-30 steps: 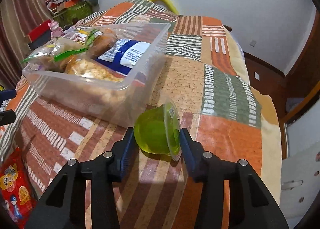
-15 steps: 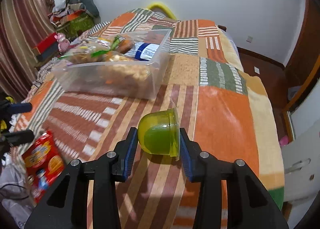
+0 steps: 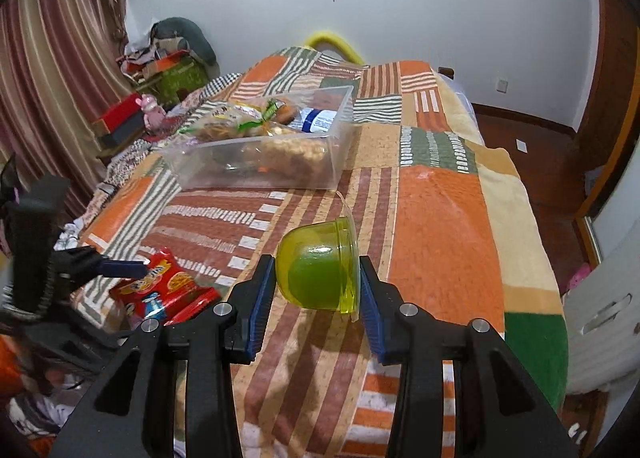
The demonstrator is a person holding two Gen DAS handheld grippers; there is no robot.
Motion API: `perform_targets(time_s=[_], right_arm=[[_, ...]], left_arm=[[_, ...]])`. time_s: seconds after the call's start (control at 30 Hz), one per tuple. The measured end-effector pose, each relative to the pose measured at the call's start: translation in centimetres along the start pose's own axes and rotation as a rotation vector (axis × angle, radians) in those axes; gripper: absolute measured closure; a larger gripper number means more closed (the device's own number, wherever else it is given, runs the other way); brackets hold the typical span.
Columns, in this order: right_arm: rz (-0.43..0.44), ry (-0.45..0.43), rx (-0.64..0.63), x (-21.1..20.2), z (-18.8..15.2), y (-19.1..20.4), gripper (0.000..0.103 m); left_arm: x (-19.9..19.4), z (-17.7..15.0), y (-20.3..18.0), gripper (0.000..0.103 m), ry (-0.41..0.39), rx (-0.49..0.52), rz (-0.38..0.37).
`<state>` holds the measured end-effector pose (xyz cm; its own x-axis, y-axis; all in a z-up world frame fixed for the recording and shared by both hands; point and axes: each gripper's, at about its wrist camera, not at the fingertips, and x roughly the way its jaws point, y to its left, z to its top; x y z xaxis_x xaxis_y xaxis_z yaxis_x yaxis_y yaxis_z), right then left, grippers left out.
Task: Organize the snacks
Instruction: 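Grasp the red snack bag with the left tool while right holds jelly cup, then drop the red bag into the box with left tool while right drops jelly cup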
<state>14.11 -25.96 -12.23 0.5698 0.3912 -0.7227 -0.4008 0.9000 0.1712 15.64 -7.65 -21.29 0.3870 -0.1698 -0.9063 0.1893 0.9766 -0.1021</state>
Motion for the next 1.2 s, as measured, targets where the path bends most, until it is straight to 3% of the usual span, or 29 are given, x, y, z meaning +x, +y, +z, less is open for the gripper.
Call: perform_targets(time_s=[0.27,0.4,0.53,0.6,0.8,1.2], right_arm=[[0.026,-0.002,0.009,0.1,-0.5,0.5,0.066],[0.036,0.001,0.013,0.3,-0.5,0.8,0.066],[0.040,0.005,0.012,0.7,-0.2,1.2,0.066],[0.044,0.004,0.015,0.9,0.0,1.3,0.066],[0.050,0.004,0.009,1.5,0.7,1.7,0.066],[0.062,-0.037,-0.010,1.6,3.4,2.7,0.066]], left_arm=[[0.4,-0.4,1.7,0.004,-0.054,-0.074,0.022],[-0.7,-0.4,2.3,0.028,-0.098,-0.077,0.015],[-2.0,0.0,2.8,0.037,-0.132,-0.079,0.003],[-2.7,0.2,2.9,0.056,-0.153,-0.069,0.012],[-5.0,0.9,3.5,0.074,-0.219,-0.061,0.031],[-10.6,3.6,5.1,0.077,-0.352,-0.076,0.010]])
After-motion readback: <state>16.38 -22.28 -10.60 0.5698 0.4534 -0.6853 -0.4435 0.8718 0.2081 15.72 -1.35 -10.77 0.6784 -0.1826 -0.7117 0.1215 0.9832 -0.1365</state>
